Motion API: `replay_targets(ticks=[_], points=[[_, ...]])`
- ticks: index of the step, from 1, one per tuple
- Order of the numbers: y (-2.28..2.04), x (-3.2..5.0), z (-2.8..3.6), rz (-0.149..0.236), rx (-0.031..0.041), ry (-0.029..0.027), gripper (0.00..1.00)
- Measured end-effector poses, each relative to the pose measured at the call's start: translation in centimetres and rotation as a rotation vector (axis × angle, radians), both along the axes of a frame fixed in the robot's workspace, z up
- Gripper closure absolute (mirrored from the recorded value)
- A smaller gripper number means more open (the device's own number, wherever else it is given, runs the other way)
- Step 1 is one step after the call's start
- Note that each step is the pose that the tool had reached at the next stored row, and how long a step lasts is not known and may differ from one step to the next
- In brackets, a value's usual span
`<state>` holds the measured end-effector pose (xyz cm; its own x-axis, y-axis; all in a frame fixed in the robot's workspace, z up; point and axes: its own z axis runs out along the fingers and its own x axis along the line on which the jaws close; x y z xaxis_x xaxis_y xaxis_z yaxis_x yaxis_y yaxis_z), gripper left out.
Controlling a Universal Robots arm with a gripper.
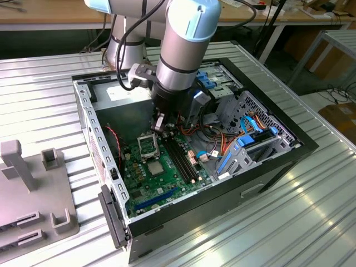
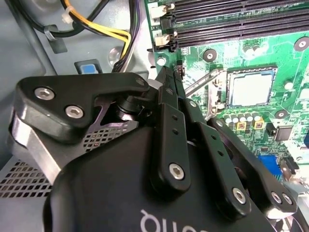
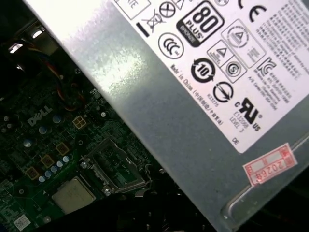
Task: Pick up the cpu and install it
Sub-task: 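Close the cpu cover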
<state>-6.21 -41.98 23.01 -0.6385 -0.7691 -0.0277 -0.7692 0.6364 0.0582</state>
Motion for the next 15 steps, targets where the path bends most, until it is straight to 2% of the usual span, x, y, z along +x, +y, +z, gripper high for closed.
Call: replay_targets(ticks=[15], points=[[0.00,-0.44,1.03,0.001,-0.0001,0.0000,0.85]])
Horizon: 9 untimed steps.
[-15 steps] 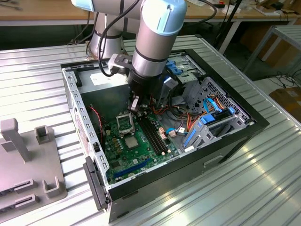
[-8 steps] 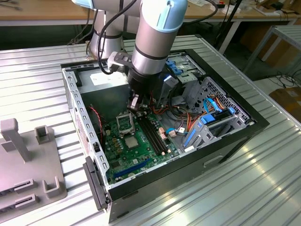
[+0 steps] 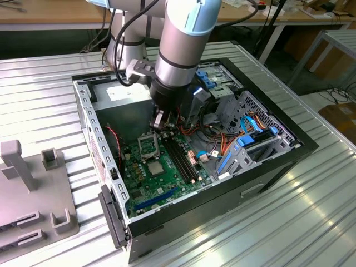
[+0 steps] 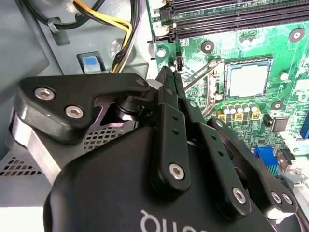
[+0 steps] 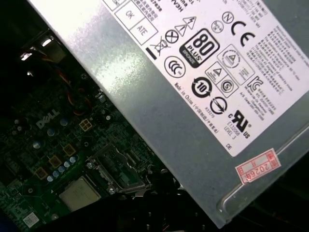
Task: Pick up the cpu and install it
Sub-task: 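Close the cpu cover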
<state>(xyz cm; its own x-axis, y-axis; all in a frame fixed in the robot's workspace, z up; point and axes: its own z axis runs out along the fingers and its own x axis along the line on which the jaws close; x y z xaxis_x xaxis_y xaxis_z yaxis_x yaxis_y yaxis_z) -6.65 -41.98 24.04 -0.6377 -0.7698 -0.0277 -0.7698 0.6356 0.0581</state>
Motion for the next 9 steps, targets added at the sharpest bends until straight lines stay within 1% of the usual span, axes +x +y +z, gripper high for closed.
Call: replay_targets(ticks=[9], points=[[0.00,-0.15,0.33,0.008,-0.0005,0.0000,0.85]])
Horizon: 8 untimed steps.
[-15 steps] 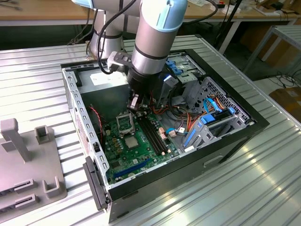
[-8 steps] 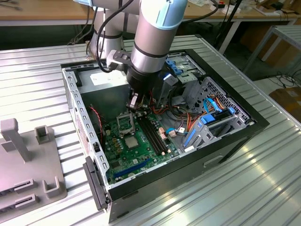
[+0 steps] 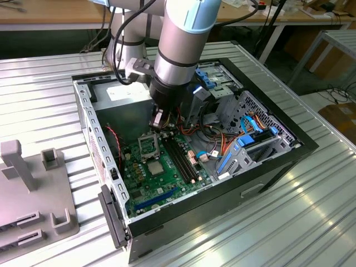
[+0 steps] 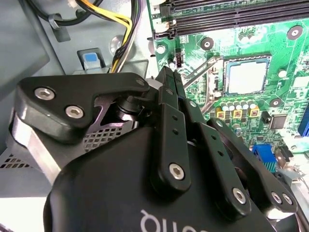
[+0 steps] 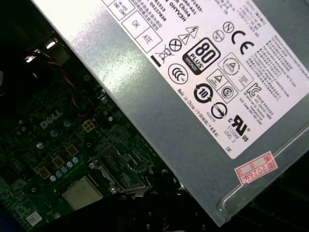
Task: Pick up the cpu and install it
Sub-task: 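Close the cpu cover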
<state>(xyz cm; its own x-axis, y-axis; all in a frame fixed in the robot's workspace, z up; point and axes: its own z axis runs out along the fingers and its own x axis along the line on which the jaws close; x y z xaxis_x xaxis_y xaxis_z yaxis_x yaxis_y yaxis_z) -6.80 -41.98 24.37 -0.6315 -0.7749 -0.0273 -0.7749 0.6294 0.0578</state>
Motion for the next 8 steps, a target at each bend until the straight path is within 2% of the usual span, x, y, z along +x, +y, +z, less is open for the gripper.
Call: replay_targets(ticks=[8], points=[[0.00,0.00,0.21,0.010,-0.0013,-0.0001,0.85]])
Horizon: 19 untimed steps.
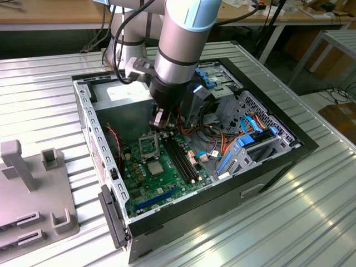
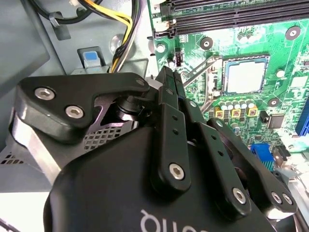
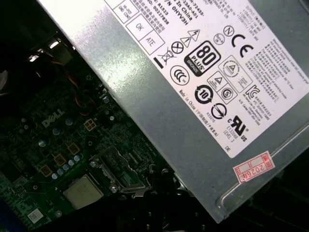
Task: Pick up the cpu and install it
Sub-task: 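Close the cpu cover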
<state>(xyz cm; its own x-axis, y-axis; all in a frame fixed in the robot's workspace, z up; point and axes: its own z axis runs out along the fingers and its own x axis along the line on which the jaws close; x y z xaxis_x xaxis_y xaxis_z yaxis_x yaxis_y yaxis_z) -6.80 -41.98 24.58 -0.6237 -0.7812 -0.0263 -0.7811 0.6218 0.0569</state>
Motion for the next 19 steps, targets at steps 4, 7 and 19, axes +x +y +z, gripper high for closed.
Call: replay_targets(ticks=[4,7,19], points=[[0.00,0.00,0.11,0.006,-0.0019,0.0000,0.85],[0.00,0.00,0.17,0.009,-0.0030,0.0000,0.85],[0.00,0.00,0.36,0.034,-0.0112,0.0000,0.85]])
